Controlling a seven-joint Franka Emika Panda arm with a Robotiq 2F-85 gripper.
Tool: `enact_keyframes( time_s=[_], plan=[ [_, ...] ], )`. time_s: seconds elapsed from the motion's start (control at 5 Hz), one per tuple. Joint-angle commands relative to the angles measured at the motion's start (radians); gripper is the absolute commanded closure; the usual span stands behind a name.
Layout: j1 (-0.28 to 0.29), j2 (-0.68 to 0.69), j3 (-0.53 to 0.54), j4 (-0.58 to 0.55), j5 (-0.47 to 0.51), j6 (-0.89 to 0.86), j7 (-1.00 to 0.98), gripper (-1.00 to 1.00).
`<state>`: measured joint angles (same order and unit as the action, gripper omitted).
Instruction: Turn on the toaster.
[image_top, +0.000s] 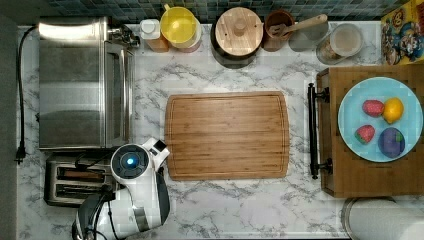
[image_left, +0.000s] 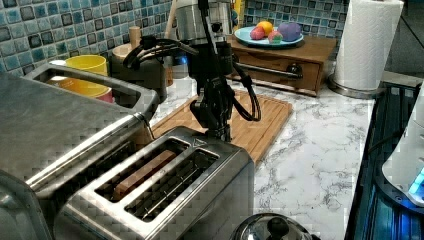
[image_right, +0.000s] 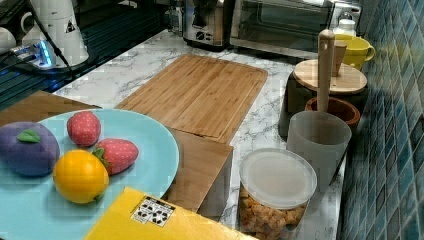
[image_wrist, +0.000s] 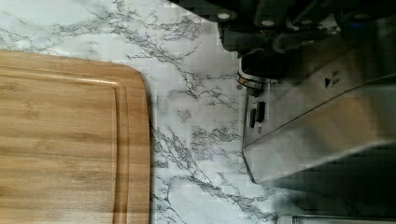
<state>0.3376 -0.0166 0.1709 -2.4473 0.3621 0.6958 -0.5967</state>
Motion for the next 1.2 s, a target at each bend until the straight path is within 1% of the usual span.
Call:
enact_keyframes(
  time_s=[0.2, 0.8, 1.0, 1.2],
  plan=[
    [0.053, 0.110, 0.040, -0.111, 0.003, 0.092, 0.107, 1.00],
    [0.053, 0.110, 0.040, -0.111, 0.003, 0.092, 0.107, 1.00],
    [0.074, 0.110, 0.019, -0.111, 0.005, 0.091, 0.105, 1.00],
    [0.052, 0.110, 0.041, -0.110, 0.002, 0.092, 0.107, 1.00]
  ],
)
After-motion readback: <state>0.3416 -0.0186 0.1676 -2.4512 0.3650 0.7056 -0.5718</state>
